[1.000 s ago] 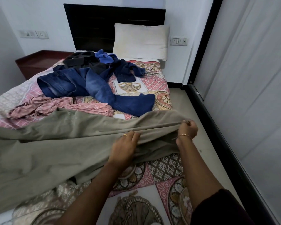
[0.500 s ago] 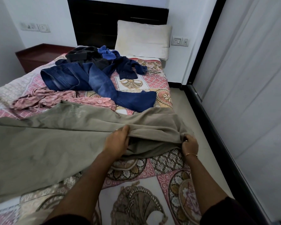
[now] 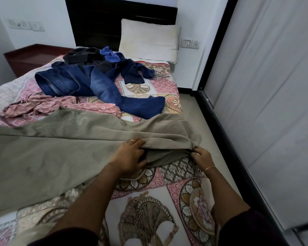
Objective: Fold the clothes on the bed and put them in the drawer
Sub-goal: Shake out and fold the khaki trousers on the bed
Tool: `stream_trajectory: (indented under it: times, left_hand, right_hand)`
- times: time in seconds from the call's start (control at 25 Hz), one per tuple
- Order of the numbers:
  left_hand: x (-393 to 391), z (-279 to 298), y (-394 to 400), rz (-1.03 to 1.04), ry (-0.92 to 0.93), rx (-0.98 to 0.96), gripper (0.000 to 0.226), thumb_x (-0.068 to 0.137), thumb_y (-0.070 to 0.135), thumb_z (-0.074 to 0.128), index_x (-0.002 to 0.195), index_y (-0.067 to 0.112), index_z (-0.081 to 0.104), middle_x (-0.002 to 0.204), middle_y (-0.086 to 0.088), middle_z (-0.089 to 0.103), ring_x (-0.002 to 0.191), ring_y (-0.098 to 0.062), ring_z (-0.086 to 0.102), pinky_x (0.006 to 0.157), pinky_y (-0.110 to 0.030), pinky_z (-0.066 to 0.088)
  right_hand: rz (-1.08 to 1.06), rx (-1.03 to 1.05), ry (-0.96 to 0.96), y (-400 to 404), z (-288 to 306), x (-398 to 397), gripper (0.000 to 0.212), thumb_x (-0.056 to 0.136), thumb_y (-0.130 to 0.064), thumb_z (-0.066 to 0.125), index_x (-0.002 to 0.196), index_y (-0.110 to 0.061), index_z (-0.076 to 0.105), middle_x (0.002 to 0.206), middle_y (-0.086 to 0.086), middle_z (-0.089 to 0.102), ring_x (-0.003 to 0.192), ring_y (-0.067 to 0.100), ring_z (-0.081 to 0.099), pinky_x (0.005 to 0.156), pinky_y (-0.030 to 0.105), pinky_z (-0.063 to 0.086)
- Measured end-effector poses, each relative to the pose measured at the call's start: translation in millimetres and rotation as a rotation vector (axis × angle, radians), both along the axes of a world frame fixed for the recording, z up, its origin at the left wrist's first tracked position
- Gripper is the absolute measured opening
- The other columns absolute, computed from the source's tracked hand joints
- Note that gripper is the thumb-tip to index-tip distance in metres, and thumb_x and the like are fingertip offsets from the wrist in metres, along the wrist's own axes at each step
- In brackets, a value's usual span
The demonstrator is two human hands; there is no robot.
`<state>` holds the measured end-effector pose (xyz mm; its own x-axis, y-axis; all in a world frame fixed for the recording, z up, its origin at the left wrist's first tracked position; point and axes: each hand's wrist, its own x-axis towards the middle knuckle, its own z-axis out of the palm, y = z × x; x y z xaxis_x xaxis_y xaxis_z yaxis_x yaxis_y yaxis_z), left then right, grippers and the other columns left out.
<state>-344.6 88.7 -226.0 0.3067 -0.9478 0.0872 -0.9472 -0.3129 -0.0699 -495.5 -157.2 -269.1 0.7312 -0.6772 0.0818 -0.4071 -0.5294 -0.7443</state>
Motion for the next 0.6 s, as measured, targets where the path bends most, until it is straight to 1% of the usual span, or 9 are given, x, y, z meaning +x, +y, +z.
stream_trajectory:
  times: [0.08,0.16,0.24,0.36,0.4,0.44,0.52,0.56,0.6]
  left_hand:
    - [2,-5,1,-0.014,-0.002,0.071,0.054,0.074,0.056,0.041,0.075,0.013,0.074,0.112,-0.014,0.066,0.103,-0.035,0.061,0.082,-0.044,0.054]
    - [1,-4,-2,-0.028,-0.016,-0.002,0.045,0.079,0.042,0.042,0.069,0.012,0.074,0.096,-0.014,0.070,0.088,-0.035,0.066,0.072,-0.040,0.057]
    - [0,2,-5,-0.021,-0.023,-0.179,0.039,0.082,0.028,0.040,0.066,0.008,0.070,0.077,-0.013,0.068,0.070,-0.032,0.066,0.061,-0.031,0.054]
    - [0,15,-7,0.058,-0.036,-0.395,0.034,0.084,0.020,0.040,0.064,0.005,0.063,0.067,-0.012,0.061,0.059,-0.029,0.059,0.063,-0.032,0.040]
    - [-2,17,-6,0.046,-0.027,-0.393,0.034,0.086,0.021,0.040,0.066,0.005,0.062,0.069,-0.012,0.061,0.060,-0.030,0.059,0.062,-0.034,0.041]
    - [-5,18,-5,0.022,-0.002,-0.338,0.035,0.090,0.023,0.039,0.071,0.005,0.062,0.074,-0.012,0.062,0.064,-0.030,0.060,0.061,-0.034,0.044]
    - [-15,12,-1,-0.017,0.080,-0.120,0.036,0.097,0.031,0.038,0.096,0.008,0.065,0.101,-0.009,0.063,0.090,-0.028,0.061,0.077,-0.032,0.046]
    - [-18,9,0,-0.023,0.073,-0.015,0.037,0.098,0.035,0.038,0.111,0.011,0.062,0.117,-0.007,0.059,0.105,-0.025,0.056,0.088,-0.031,0.043]
    - [-20,7,-1,-0.026,0.059,0.054,0.040,0.097,0.040,0.039,0.122,0.015,0.058,0.127,-0.005,0.054,0.114,-0.023,0.052,0.095,-0.031,0.040]
  right_hand:
    - [0.021,-0.125,0.039,-4,1,-2,0.023,0.072,-0.015,0.067,0.082,0.006,0.070,0.084,0.017,0.066,0.081,0.027,0.062,0.060,0.018,0.032]
    - [0.018,-0.280,0.058,-8,-2,-3,0.012,0.075,-0.007,0.069,0.077,0.005,0.071,0.082,0.023,0.068,0.077,0.034,0.065,0.064,0.029,0.038]
    - [-0.065,-0.343,-0.010,-9,10,0,0.012,0.078,-0.005,0.064,0.078,0.005,0.072,0.081,0.023,0.068,0.076,0.038,0.064,0.066,0.033,0.043]
    - [-0.233,-0.623,-0.301,-10,37,1,0.020,0.084,-0.007,0.052,0.080,0.003,0.070,0.076,0.016,0.068,0.072,0.030,0.055,0.066,0.029,0.036]
    - [-0.227,-0.710,-0.322,-6,41,-3,0.024,0.084,-0.009,0.049,0.080,0.001,0.069,0.075,0.015,0.066,0.072,0.027,0.050,0.065,0.030,0.036]
    - [-0.194,-0.782,-0.255,-7,31,-9,0.027,0.083,-0.013,0.045,0.077,0.000,0.068,0.072,0.014,0.064,0.071,0.027,0.048,0.062,0.034,0.037]
    - [-0.055,-0.791,0.120,-7,-2,-32,0.041,0.079,-0.025,0.034,0.069,-0.002,0.067,0.070,0.013,0.061,0.071,0.031,0.054,0.059,0.036,0.041]
    - [0.002,-0.670,0.277,-7,-15,-46,0.049,0.079,-0.029,0.028,0.070,-0.001,0.067,0.075,0.015,0.063,0.077,0.034,0.056,0.063,0.037,0.042]
    - [-0.012,-0.468,0.354,-7,-22,-55,0.050,0.083,-0.028,0.027,0.072,0.000,0.067,0.082,0.018,0.064,0.085,0.035,0.057,0.069,0.035,0.041]
